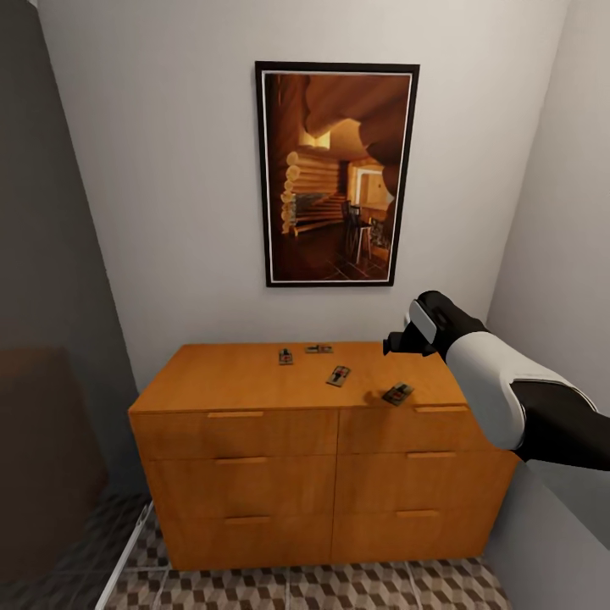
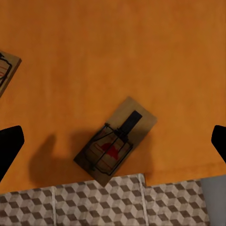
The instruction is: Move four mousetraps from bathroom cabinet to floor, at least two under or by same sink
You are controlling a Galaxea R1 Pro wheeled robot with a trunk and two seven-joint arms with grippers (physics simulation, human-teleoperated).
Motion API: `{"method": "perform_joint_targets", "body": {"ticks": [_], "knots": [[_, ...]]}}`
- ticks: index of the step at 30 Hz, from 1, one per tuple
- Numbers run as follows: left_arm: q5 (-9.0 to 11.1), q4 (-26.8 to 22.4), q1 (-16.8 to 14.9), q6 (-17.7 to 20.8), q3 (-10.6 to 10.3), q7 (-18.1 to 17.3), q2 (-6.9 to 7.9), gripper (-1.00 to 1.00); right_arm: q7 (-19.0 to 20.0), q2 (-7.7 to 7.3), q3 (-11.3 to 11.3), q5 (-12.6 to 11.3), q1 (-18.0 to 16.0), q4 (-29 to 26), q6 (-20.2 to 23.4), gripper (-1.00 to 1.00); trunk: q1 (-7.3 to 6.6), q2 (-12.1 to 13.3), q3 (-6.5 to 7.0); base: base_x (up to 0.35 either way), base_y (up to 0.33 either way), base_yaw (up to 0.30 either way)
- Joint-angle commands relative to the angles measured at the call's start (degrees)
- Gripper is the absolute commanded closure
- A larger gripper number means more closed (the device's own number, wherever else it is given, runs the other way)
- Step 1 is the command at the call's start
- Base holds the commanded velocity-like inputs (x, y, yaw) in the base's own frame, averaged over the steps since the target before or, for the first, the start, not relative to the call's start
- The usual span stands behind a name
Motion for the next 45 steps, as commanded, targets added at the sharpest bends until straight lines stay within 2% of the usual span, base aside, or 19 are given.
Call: {"method": "perform_joint_targets", "body": {"ticks": [1, 45], "knots": [[-0.03, -0.07, 0.02, -0.08, 0.01, -0.07, 0.0, -1.0, -0.39, 0.03, -0.37, -0.19, -0.03, -0.06, 0.17, -1.0, 0.0, -0.03, -0.13, 0.0, 0.0, 0.0], [-0.02, 0.0, 0.04, -0.08, 0.01, -0.07, 0.0, -1.0, -0.34, 0.12, -0.34, -0.19, 0.06, -0.04, 0.09, -1.0, 0.0, -0.03, -4.06, 0.0, 0.0, 0.0]]}}
